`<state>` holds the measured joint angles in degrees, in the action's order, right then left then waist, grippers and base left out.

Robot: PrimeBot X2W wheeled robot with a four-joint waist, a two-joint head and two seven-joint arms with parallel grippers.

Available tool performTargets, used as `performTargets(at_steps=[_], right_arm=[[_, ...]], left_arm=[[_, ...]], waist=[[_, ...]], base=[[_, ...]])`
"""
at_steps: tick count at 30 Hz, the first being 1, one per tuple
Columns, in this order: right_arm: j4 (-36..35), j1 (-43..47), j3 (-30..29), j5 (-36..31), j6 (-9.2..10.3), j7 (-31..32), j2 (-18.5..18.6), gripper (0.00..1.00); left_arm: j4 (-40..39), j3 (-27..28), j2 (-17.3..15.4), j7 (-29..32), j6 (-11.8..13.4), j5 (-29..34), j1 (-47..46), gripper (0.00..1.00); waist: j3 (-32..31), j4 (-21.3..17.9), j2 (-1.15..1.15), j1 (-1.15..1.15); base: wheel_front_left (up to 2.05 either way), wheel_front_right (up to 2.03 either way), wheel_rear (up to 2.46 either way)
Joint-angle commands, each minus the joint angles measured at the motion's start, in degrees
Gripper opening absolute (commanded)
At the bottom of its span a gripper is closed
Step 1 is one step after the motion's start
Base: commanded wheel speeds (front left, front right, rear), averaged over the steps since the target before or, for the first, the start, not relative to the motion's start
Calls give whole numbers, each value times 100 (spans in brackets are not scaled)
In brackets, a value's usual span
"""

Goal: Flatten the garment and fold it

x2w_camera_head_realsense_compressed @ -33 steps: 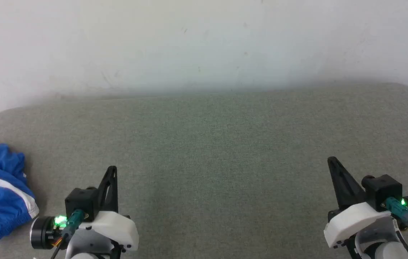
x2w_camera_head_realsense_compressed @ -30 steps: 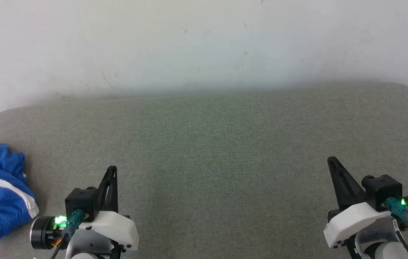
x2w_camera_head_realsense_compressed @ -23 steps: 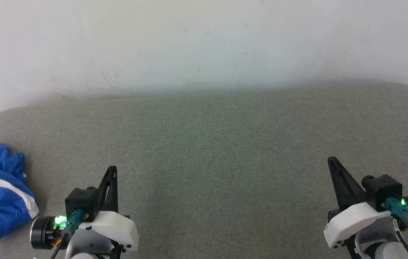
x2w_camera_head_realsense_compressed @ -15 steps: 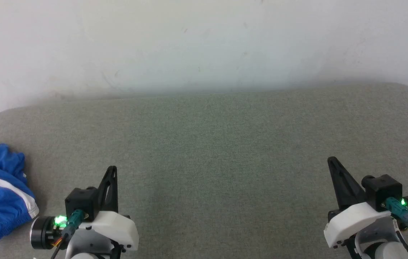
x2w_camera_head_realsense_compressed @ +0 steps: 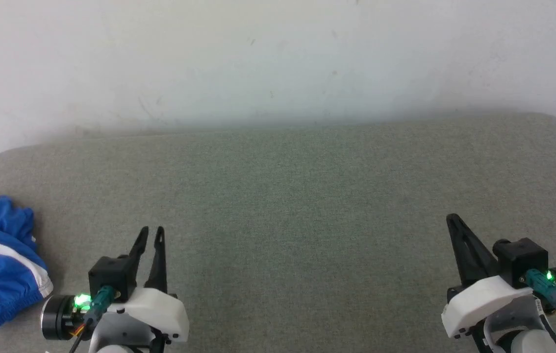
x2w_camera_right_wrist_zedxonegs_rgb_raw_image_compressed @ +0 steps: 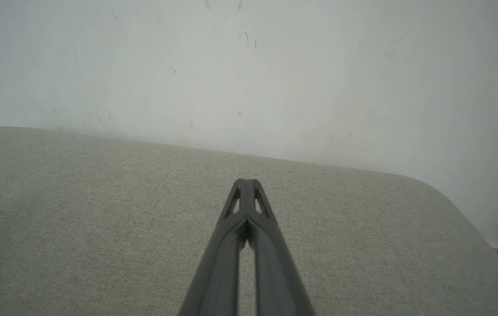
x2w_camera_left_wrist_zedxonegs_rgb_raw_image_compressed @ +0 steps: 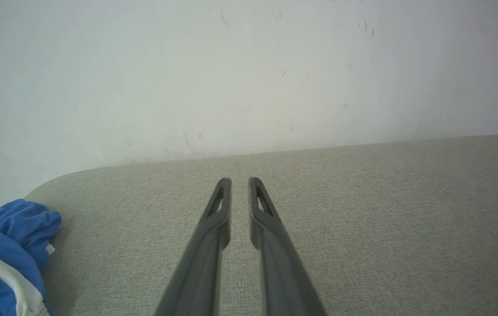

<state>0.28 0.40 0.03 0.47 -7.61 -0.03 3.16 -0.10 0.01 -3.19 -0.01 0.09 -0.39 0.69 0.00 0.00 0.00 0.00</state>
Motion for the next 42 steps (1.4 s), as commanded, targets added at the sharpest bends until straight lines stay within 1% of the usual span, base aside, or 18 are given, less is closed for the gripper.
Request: performTargets(at_steps=[1, 15, 23, 31, 42], right_arm=[[-1, 0, -6, 6, 0, -7, 0, 100], [-110, 32, -84, 203, 1, -175, -3, 100], [-171, 52, -94, 265, 2, -271, -5, 100], [-237, 65, -77, 281, 3, -366, -7, 100], [-315, 90, -87, 313, 4, -498, -9, 100]], left_arm=[[1, 0, 0, -6, 6, -1, -1, 100], [-20, -78, 3, -174, 171, -5, -33, 100], [-39, -110, 0, -270, 277, 3, -60, 100], [-63, -122, -4, -366, 399, -3, -86, 100], [-96, -94, -2, -498, 586, -30, -98, 100]], waist=[[2, 0, 0, 0], [27, 23, 0, 0], [61, 143, 0, 0], [109, 393, 0, 0], [165, 906, 0, 0]], base=[[0, 0, 0], [0, 0, 0], [0, 0, 0], [0, 0, 0], [0, 0, 0]])
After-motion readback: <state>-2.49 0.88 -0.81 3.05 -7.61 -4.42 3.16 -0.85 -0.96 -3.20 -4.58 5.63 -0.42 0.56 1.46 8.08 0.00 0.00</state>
